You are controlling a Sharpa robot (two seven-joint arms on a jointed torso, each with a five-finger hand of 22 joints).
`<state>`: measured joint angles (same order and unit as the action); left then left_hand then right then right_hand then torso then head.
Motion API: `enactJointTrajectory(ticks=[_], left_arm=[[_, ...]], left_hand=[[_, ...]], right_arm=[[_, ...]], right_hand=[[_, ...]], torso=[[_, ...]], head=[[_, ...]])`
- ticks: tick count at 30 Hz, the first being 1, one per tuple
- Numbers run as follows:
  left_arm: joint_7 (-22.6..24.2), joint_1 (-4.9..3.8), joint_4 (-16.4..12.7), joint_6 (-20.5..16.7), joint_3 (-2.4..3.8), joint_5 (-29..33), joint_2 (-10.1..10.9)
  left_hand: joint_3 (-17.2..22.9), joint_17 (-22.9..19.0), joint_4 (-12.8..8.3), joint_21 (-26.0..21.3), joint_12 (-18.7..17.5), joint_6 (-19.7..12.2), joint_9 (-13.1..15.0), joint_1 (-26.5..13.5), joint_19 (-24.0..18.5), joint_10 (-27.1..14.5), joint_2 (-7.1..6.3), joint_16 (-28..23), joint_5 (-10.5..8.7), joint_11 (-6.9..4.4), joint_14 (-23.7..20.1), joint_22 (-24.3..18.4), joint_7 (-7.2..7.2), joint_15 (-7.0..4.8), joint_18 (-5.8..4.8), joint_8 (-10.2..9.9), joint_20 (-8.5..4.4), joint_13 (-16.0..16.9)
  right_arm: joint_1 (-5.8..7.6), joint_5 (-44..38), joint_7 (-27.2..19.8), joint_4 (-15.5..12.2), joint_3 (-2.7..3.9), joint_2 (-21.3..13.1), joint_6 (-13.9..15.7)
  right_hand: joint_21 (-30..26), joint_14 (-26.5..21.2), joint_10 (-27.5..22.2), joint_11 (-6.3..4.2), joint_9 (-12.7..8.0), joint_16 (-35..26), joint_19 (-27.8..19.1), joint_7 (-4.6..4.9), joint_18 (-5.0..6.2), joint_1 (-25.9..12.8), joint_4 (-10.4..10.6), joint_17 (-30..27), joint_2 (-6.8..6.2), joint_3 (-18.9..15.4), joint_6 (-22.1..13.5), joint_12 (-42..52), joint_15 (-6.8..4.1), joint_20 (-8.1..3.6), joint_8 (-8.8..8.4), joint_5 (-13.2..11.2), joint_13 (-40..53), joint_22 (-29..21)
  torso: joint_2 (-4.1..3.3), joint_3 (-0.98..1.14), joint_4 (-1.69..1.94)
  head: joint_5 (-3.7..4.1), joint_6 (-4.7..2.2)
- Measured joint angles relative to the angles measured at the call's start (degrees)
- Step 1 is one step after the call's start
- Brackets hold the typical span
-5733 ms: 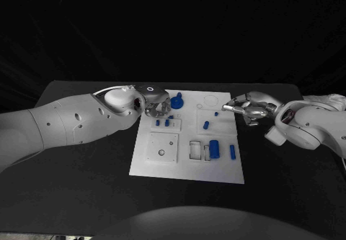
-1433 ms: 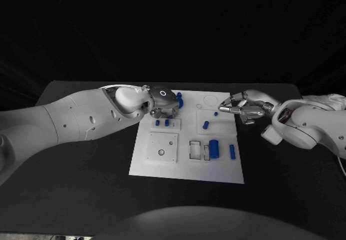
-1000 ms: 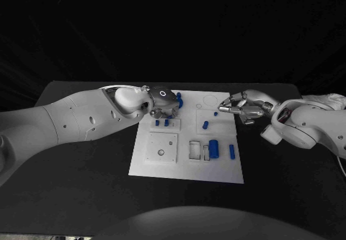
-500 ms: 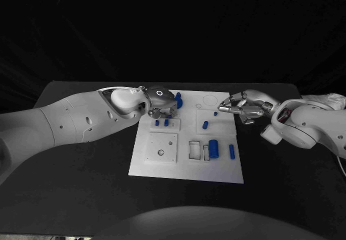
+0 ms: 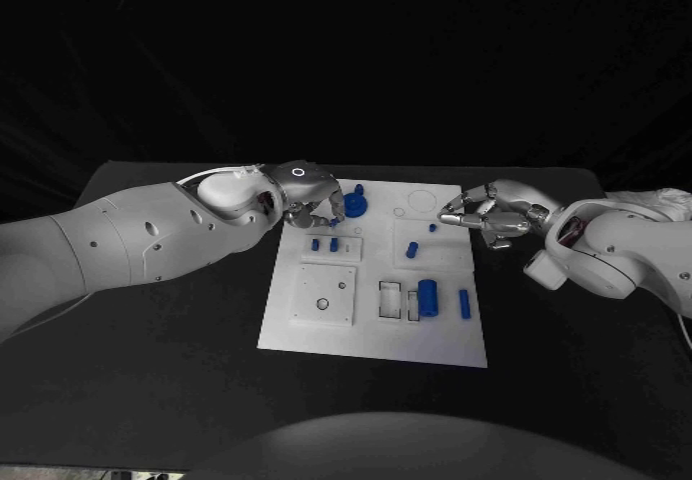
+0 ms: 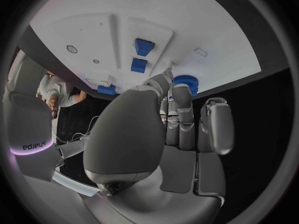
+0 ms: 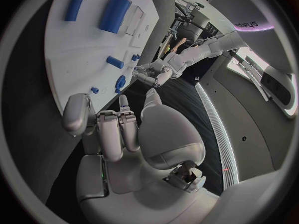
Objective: Assemble the parts on the task board
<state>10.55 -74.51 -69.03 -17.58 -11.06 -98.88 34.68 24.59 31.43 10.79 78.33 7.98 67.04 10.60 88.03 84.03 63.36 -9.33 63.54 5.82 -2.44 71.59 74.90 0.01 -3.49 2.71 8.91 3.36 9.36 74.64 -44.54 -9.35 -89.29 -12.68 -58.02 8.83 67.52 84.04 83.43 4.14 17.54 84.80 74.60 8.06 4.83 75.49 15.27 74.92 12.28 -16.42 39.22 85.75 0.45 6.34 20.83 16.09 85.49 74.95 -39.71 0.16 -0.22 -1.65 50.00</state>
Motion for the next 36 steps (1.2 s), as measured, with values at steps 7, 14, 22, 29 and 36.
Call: enactJointTrajectory(ticks=[7,14,22,29,36], left_arm=[[-0.58,-0.23,-0.66,1.68,0.02,8.62,1.41],[-1.93,-0.58,-1.45,4.86,0.03,16.46,2.53],[-3.70,-0.67,-1.46,8.22,0.04,24.20,2.97],[-5.15,-0.68,-1.17,10.40,0.01,29.30,3.02],[-6.65,-0.69,-0.64,12.12,-0.15,32.41,2.85]], left_hand=[[-0.33,-1.91,0.01,0.00,-0.36,-0.50,0.67,0.32,0.00,-0.60,0.32,-0.98,0.00,0.59,-0.72,0.05,0.51,-0.72,-0.01,-0.18,0.00,0.00],[-1.00,-2.99,0.47,0.00,-0.95,-0.78,0.70,0.32,0.00,-1.33,0.32,-1.82,0.04,1.32,-1.25,0.04,1.26,-0.59,0.00,-0.26,0.00,-0.09],[-1.70,-3.84,0.76,-0.57,-1.34,-0.94,0.52,0.31,0.01,-1.83,0.30,-2.31,1.19,1.82,-1.76,0.04,1.97,-0.49,-0.01,-0.75,-0.43,-0.14],[-2.42,-4.55,1.13,-0.91,-1.66,-1.31,0.42,0.13,0.01,-2.44,0.46,-2.65,1.99,2.42,-2.27,0.03,2.39,-0.40,0.00,-1.06,-0.42,-0.19],[-3.41,-5.49,1.37,-1.65,-2.23,-2.29,0.40,-0.45,0.01,-3.35,1.37,-3.31,2.78,2.58,-2.99,0.03,2.63,-0.11,0.00,-1.64,-0.42,-0.25]], right_arm=[[0.00,0.00,0.06,0.05,0.00,0.02,-0.02],[0.00,0.00,0.14,0.11,-0.01,0.06,-0.06],[0.00,0.00,0.26,0.18,-0.01,0.14,-0.14],[0.00,0.00,0.42,0.22,-0.01,0.16,-0.26],[-0.01,0.00,0.56,0.27,-0.01,0.22,-0.44]], right_hand=[[0.00,-0.03,0.01,0.01,0.00,0.00,0.00,0.00,0.00,0.00,0.00,0.00,0.00,0.00,0.00,0.01,-0.02,0.00,0.00,0.00,0.01,0.00],[0.00,-0.22,-0.15,0.07,0.00,0.00,0.00,0.00,0.00,0.00,0.00,0.00,0.00,0.00,0.00,0.04,-0.02,0.00,0.00,0.00,0.01,-0.01],[-0.29,-0.22,-0.16,0.06,0.00,0.00,0.00,0.00,0.00,0.01,0.00,-0.01,0.01,0.00,0.00,-0.19,-0.01,0.00,0.00,0.00,-0.22,-0.01],[-0.29,-0.23,-0.34,0.08,0.00,-0.23,0.00,0.00,0.00,0.07,0.00,-0.01,0.07,0.00,0.00,-0.18,0.00,0.00,0.00,0.00,-0.27,-0.02],[-0.29,-0.20,-0.34,0.08,0.00,-0.24,0.00,0.00,0.00,0.07,0.16,-0.01,0.07,0.16,0.00,-0.17,-0.02,0.00,0.00,0.00,-0.27,-0.02]], torso=[[-0.01,-0.06,-0.08],[-0.02,-0.03,-0.09],[-0.03,-0.03,-0.15],[-0.04,-0.03,-0.17],[-0.04,-0.04,-0.15]], head=[[-0.23,0.00],[-0.40,0.00],[-0.48,0.00],[-0.42,0.00],[-0.36,0.00]])
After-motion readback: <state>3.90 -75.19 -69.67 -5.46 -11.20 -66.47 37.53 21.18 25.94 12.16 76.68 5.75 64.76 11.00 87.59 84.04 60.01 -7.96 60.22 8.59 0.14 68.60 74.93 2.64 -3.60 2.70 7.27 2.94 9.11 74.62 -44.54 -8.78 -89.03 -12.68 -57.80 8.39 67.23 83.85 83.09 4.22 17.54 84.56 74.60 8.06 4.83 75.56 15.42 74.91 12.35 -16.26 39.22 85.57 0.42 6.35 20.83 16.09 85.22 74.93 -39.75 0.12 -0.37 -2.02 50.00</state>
